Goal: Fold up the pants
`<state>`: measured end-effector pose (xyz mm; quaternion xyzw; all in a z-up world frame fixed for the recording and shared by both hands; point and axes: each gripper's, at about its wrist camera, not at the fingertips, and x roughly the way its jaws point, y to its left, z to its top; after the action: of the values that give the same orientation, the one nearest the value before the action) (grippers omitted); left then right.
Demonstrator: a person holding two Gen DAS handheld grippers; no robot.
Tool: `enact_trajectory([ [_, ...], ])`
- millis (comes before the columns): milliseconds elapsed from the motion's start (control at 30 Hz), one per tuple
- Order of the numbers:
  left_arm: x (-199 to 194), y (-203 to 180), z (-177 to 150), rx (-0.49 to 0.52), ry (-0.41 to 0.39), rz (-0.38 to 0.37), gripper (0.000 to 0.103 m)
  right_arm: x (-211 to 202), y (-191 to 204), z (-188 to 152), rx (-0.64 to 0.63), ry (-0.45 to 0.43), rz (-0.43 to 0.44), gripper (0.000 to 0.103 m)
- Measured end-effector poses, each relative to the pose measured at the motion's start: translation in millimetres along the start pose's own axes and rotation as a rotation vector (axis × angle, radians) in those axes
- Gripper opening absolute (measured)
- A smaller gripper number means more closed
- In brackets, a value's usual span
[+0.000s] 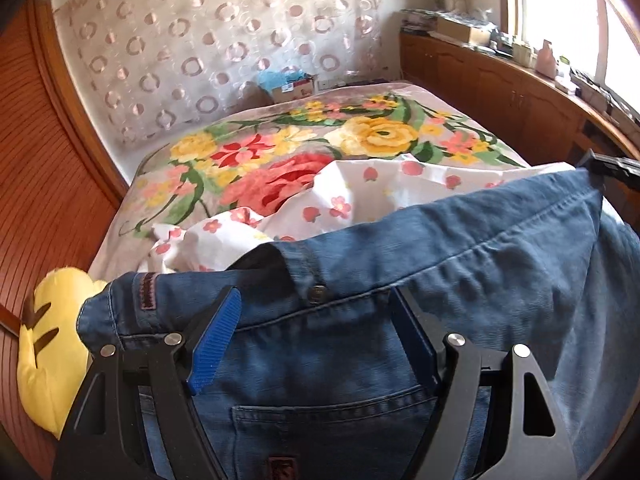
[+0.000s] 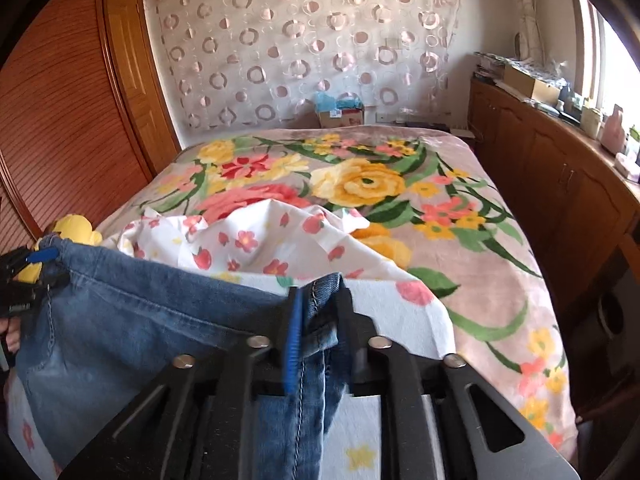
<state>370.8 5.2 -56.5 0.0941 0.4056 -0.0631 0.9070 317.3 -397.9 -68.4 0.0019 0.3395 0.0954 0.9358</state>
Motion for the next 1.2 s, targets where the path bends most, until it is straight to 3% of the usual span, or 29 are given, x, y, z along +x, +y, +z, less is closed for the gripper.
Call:
enact_trajectory([
  [67,-4.5,2.7,-1.8,-0.013,-0.011,-0.005,0.078,-3.9,6.7,1.0,-0.005,-0.001,0.005,0.036],
  [233,-22.4,4.7,-10.1,-0.033,-0.038,-0.015,0.078,-38.4,10.0,-10.7,-0.003,0.009,0.009,0.043],
  [567,-64.2,1.2,-39.0,-0.05,-0.08,-0.043,0.078,-72.2,11.4,-59.2,0.018,0.103,0.015,0.044],
  [667,-72.1,2.8,-48.3,-0.058,-0.083,-0.042,0.078,-68.3,8.7,-63.3,0.05,0.138,0.085,0.043],
  [700,-74.9,3.8,-52.6,-0.061,-0.081,-0.04,0.078,-67.2,8.4,-63.9,0.053,0.147,0.09,0.039],
  [733,-76.7,5.3,-55.8,-0.064,-0.08,-0.039,0.078,-68.1,8.8,-63.8,0.053,0.148,0.096,0.022],
  [833,-81.1,12.5,-65.8,-0.081,-0.076,-0.029,0.078,-83.1,11.1,-60.4,0.03,0.109,0.101,0.008],
  [1000,-91.4,30.1,-84.8,-0.118,-0.079,-0.012,0.078,-127.6,14.7,-57.6,0.012,0.004,0.096,0.007],
  [1200,-99.6,53.0,-109.9,-0.166,-0.073,0.012,0.078,-110.2,18.0,-80.9,0.013,0.087,0.047,0.012],
])
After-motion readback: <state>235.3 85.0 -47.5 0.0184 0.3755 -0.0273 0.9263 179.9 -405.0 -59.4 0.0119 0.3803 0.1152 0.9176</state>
